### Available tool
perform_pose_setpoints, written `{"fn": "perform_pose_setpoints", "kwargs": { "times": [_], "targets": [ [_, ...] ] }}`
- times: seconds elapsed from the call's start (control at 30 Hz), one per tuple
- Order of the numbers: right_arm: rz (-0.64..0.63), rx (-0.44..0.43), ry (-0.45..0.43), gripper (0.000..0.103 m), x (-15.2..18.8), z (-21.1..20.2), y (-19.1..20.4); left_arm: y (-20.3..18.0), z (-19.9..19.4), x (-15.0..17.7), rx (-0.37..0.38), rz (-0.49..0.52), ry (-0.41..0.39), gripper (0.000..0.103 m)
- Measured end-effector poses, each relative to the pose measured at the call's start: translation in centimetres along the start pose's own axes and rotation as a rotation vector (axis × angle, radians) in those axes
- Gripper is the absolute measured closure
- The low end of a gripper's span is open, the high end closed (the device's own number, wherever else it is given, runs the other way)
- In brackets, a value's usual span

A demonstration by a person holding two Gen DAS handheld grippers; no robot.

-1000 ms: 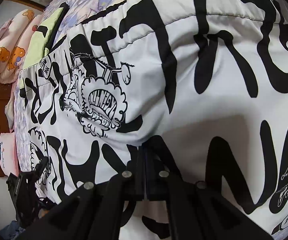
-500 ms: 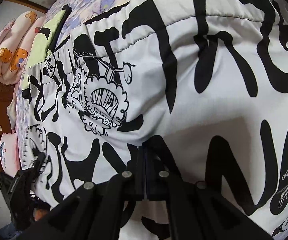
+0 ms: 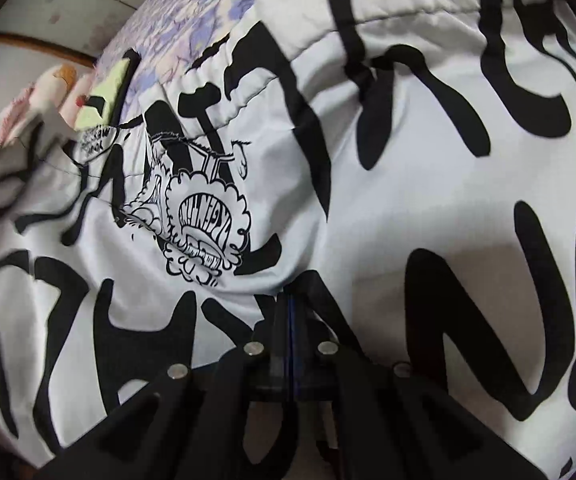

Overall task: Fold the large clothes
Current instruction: 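Grasp the jacket bundle end with the left gripper and lift it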

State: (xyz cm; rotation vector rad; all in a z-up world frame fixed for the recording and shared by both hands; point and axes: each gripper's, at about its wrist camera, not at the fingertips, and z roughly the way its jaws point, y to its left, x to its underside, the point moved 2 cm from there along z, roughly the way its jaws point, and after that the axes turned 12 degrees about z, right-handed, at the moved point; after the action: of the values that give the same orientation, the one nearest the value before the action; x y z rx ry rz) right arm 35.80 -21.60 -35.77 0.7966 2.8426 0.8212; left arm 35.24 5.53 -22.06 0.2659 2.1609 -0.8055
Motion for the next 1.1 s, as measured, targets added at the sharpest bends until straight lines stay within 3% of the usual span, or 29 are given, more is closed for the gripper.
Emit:
{"fn": "perform_pose_setpoints", "kwargs": {
  "times": [0.2, 0.4, 0.5, 0.73, 0.93, 1.1],
  "targets": [
    [0.020, -0.126, 0.080, 0.103, -1.0, -0.4, -1.9, -6.2, 1.8, -0.2, 0.027, 0.122, 0.036, 0.088],
    [-0.013, -0.191, 0.145, 0.103, -2.5, -1.8, -2.8, -11.6, 5.1, 0.9, -0.045, 0.213, 0.089, 0.088],
    [-0.032, -0.234, 0.128, 0.103, -4.5, -4.6, -3.5, -15.3, 7.5, 2.4, -0.081, 0.252, 0.132, 0.088],
    [-0.061, -0.194, 0.109, 0.103, -8.5, -10.5, -9.2, -21.4, 10.3, 3.7, -0.106, 0.268, 0.152, 0.087],
    [-0.015, -0.193, 0.045, 0.103, -11.9, -15.8, -14.4, -25.6, 13.4, 5.4, -0.260, 0.351, 0.249, 0.087],
    [-0.029, -0.196, -0.052, 0.103, -14.4, -22.9, -18.0, -27.2, 15.3, 7.1, -0.303, 0.389, 0.303, 0.086]
  ]
}}
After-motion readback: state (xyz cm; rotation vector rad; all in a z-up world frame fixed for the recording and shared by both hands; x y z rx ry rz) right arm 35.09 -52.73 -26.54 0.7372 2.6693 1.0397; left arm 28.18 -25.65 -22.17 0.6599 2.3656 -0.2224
